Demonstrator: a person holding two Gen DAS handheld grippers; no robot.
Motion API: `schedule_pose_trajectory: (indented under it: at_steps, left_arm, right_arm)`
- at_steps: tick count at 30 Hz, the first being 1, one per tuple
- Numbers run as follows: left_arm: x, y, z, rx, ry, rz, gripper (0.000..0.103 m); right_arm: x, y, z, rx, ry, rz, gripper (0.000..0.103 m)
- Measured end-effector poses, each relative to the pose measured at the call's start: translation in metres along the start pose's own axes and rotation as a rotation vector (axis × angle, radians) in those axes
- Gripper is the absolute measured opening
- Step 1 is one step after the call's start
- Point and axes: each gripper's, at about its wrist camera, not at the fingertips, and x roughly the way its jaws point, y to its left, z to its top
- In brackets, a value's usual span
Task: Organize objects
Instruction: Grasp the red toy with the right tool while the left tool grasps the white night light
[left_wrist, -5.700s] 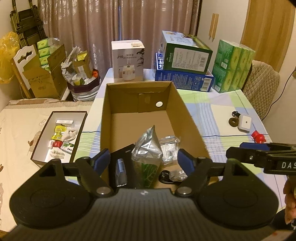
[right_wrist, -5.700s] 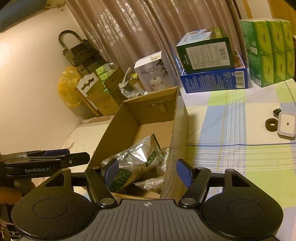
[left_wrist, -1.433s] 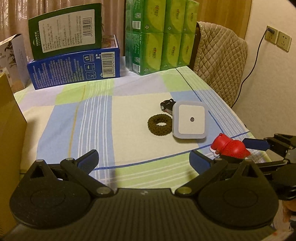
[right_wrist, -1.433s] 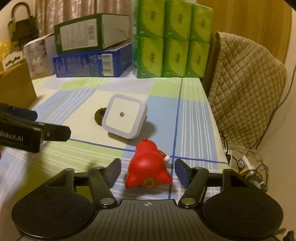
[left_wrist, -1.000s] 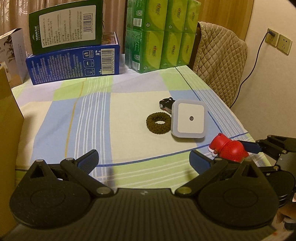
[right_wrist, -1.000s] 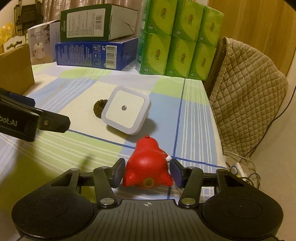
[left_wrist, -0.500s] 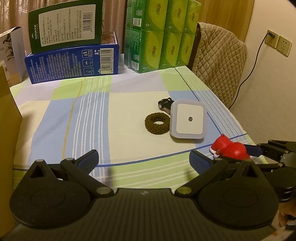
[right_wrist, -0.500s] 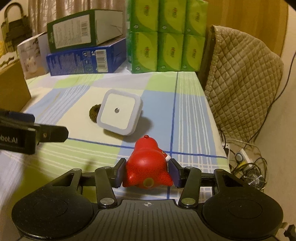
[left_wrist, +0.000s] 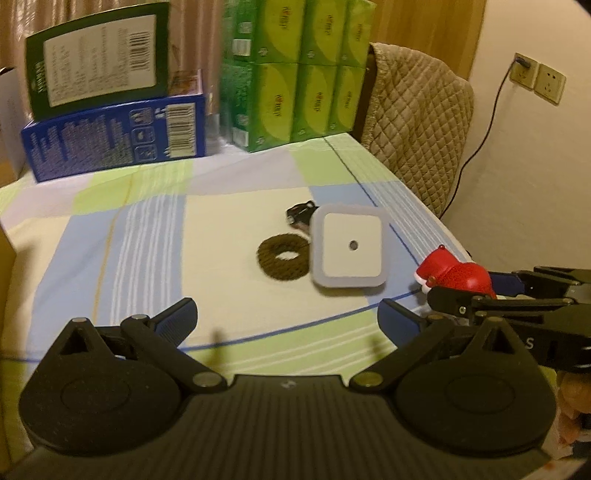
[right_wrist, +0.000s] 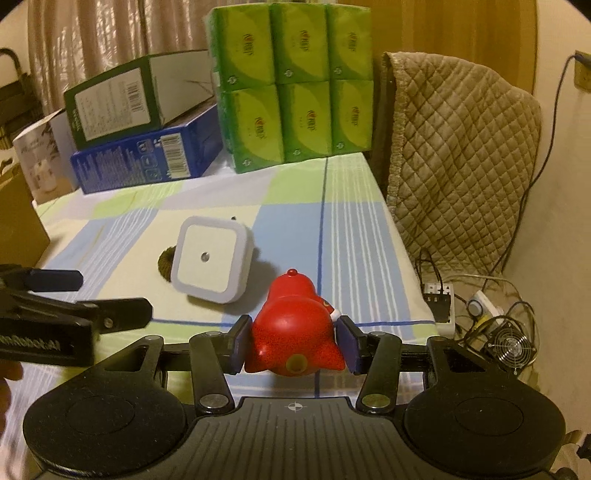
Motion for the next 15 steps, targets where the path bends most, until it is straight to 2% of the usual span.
schedule_pose_trajectory:
  at_steps: [10, 15]
  left_arm:
    - [0.023, -0.017, 0.010, 0.036, -0.027, -0.058, 0.092]
    - [0.033, -0.027, 0.018, 0.051, -0.044, -0.062, 0.088]
  right_arm:
    - [0.007, -0.021, 0.005, 0.061, -0.001, -0.022, 0.046]
    - [0.006, -0.030, 0.004, 0.093, -0.004, -0.027, 0.046]
